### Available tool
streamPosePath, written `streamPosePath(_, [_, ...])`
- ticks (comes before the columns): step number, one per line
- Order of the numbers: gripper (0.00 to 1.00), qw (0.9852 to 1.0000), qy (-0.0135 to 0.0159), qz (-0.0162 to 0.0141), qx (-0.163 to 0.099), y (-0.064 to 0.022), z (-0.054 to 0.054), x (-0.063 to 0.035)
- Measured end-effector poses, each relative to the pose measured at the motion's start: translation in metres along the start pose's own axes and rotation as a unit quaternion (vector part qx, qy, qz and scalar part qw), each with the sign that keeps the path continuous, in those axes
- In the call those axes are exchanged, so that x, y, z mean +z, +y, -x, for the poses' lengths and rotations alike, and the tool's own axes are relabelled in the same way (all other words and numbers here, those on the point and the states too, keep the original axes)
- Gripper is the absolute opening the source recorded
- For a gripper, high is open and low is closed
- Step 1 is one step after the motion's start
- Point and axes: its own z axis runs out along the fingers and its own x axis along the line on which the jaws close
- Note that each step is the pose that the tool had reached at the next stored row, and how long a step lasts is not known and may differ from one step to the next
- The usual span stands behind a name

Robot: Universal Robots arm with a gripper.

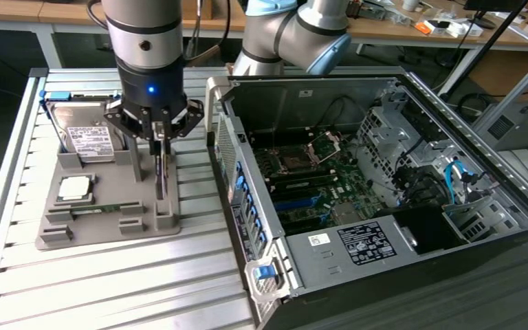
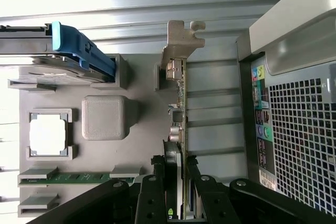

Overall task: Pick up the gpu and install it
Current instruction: 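Pick up the gpu and move the gpu toward the slot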

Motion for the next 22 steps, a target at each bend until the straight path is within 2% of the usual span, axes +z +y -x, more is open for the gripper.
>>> streamPosePath(22, [0.27,1.0000,0.0000,0.0000,0.000,0.0008,0.0002,-0.0106])
